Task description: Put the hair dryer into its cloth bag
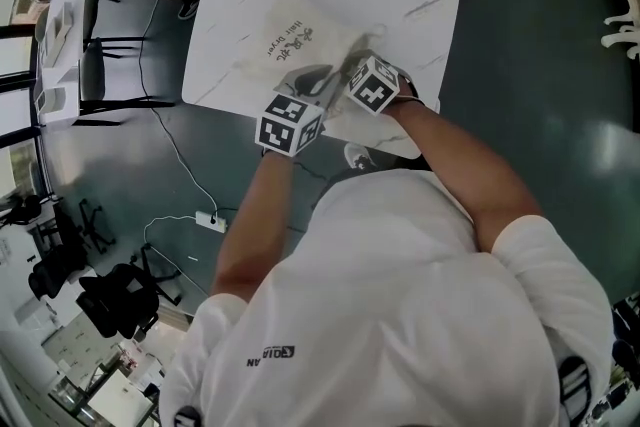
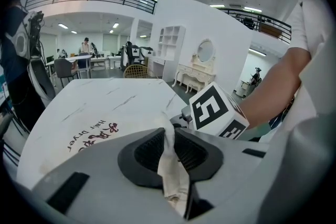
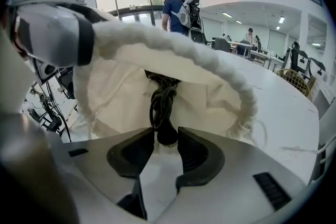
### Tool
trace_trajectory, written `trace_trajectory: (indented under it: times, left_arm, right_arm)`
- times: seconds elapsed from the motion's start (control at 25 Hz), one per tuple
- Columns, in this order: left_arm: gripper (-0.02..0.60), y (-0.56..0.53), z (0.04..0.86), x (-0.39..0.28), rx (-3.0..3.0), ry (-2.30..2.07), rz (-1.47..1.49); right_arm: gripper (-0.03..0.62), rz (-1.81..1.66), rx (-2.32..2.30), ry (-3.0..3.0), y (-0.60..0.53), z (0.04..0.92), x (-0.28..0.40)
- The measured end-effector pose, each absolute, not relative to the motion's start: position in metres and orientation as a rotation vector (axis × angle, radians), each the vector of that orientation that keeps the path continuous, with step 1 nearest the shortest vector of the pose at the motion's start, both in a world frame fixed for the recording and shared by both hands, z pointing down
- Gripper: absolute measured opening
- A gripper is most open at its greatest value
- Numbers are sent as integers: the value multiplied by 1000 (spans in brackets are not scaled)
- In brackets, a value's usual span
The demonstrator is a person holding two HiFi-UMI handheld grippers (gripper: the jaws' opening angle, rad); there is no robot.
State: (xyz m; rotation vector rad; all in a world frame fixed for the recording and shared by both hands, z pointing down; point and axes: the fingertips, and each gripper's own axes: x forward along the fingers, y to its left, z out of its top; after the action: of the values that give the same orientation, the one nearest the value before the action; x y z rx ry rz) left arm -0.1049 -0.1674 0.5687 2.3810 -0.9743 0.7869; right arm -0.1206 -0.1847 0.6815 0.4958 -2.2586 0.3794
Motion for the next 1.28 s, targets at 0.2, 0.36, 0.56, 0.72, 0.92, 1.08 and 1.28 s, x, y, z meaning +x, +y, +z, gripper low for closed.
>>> trace_trajectory:
  times: [0.2, 0.36, 0.56, 0.72, 0.92, 1.08, 1.28]
  left_arm:
    - [81, -164, 577, -103, 2378, -966, 826]
    - [81, -159, 592, -95, 2404, -941, 950]
    - [89, -155, 622, -89, 2395, -884, 1066]
    - [107, -154, 637, -88, 2375, -858, 1089]
    - [162, -149, 650, -87, 2377, -832, 1081]
    - [191, -142, 634, -86, 2408, -847, 1019]
    - [184, -124, 587, -102, 2426, -910, 768]
  right_arm:
    - [183, 386, 504, -2312, -179, 662, -102]
    - [172, 447, 530, -2353, -158, 638, -67]
    - [110, 595, 652, -2435, -144, 599, -23]
    - [35, 687, 787, -2490, -141, 565, -2]
    - [20, 724, 837, -2557, -127, 531, -7]
    - [20, 712, 837, -2591, -108, 513, -20]
    - [20, 683, 848, -2601, -80, 500, -34]
